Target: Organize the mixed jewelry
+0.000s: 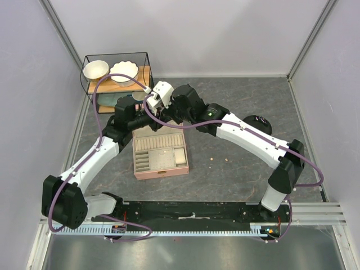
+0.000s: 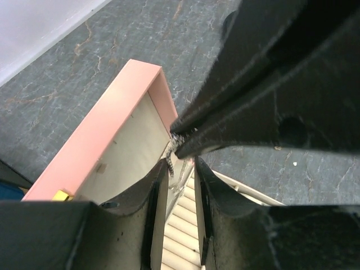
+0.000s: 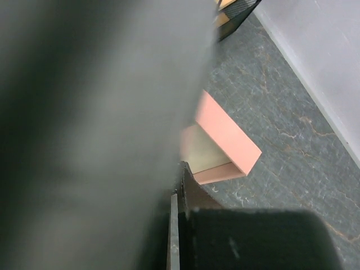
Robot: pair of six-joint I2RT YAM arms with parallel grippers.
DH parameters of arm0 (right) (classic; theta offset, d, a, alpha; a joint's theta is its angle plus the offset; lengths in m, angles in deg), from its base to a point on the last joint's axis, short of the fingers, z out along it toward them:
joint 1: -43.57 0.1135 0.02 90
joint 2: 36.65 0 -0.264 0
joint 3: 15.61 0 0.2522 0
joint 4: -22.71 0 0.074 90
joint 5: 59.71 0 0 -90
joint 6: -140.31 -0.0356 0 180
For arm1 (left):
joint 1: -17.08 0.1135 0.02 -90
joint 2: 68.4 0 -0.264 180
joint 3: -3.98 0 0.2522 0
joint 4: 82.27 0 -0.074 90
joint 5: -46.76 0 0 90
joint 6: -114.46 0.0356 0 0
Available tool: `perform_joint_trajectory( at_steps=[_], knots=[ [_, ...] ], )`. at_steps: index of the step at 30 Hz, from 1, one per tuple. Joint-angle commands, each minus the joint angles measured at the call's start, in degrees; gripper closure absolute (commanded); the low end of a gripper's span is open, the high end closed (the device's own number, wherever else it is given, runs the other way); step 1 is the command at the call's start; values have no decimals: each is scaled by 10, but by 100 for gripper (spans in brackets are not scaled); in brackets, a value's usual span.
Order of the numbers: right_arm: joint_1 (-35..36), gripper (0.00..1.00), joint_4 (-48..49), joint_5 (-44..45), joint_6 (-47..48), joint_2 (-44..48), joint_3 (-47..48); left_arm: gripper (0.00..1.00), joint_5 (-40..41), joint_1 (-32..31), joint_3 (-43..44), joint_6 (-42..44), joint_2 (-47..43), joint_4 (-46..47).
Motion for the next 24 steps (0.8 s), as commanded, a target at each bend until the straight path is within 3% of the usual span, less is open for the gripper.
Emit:
perform_joint_trajectory(
  at_steps=[1, 11, 24],
  knots=[
    [12, 100, -4, -20, 10, 12, 17, 68, 5, -7, 5, -17, 6, 40],
    [11, 100, -3, -1, 14, 15, 14, 71, 12, -8, -2, -10, -6, 37],
    [11, 100, 1, 23, 17, 19, 9, 62, -2, -7, -11, 4, -34, 18]
  ],
)
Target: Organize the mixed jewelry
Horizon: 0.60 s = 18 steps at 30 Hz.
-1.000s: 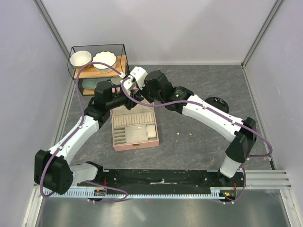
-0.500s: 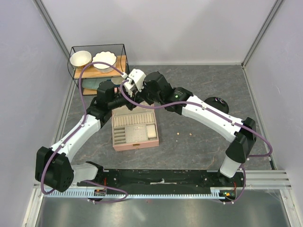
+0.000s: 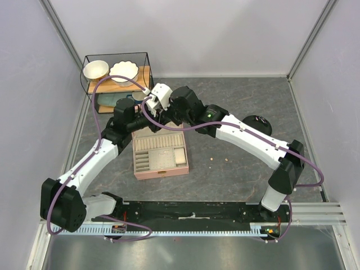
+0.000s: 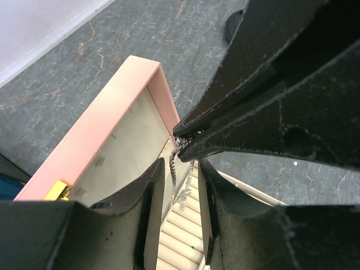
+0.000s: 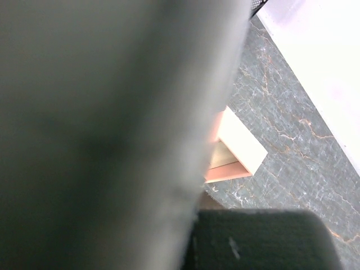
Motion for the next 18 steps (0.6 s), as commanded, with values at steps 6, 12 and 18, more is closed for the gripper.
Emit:
perform_joint_trajectory(
  at_steps=[6, 12, 18],
  knots=[
    [1, 100, 13, 35, 9, 21, 5, 61, -19, 1, -7, 7, -33, 19],
    [0, 100, 15, 34, 7, 26, 3, 60, -29, 9, -12, 3, -37, 23],
    [-3, 100, 15, 33, 4, 31, 2, 61, -26, 13, -17, -1, -36, 36]
  ],
)
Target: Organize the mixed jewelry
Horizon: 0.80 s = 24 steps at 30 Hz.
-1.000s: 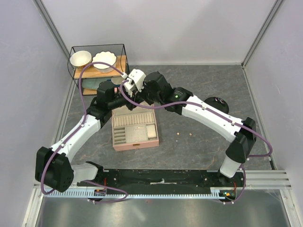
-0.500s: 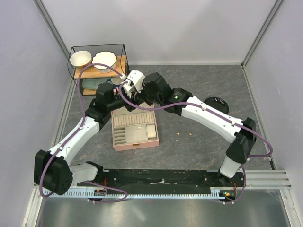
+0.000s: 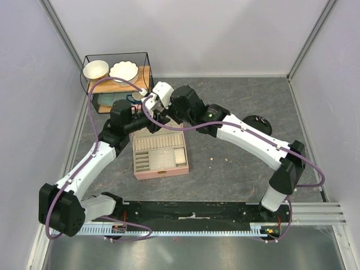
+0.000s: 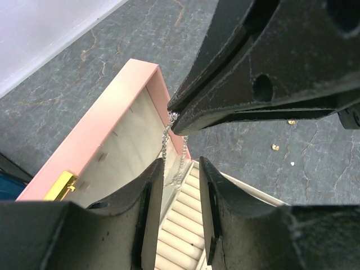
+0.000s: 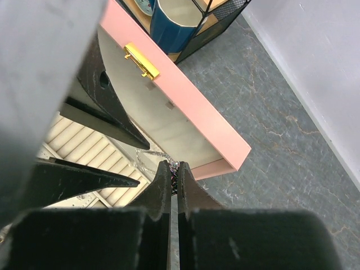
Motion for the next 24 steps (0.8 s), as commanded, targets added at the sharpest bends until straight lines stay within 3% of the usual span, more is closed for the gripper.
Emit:
perform_joint_trajectory(
  at_steps=[1, 24],
  knots=[
    [-1, 100, 11, 6, -5, 27, 3, 61, -13, 5, -7, 0, -11, 36],
    [-4, 100, 8, -6, -18, 34, 21, 65, 3, 6, -22, -5, 17, 86]
  ],
)
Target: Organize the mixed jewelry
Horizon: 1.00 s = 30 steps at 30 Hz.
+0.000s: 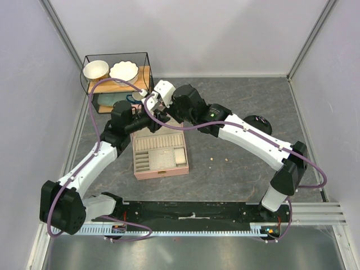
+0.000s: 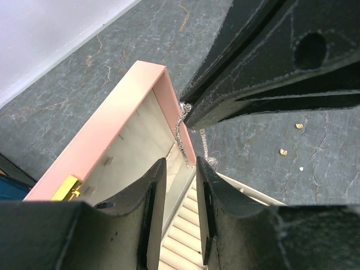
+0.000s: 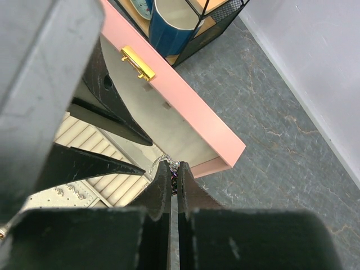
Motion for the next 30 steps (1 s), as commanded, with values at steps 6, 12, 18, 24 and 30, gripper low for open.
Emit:
perform_joint_trajectory(
  at_steps=[6, 12, 18, 24, 30],
  knots=[
    [-1, 100, 8, -5, -13, 25, 24, 65, -12, 2, -1, -10, 16, 43],
    [-1, 100, 7, -6, -13, 24, 27, 65, -17, 2, -1, -13, 22, 43],
    [-1, 100, 8, -7, -16, 25, 27, 66, -14, 2, -3, -12, 29, 45],
    [-1, 100, 8, -10, -17, 24, 26, 66, -22, 1, -1, -19, 31, 49],
    [-1, 100, 7, -11, -17, 23, 27, 67, -34, 1, -3, -24, 36, 50]
  ],
)
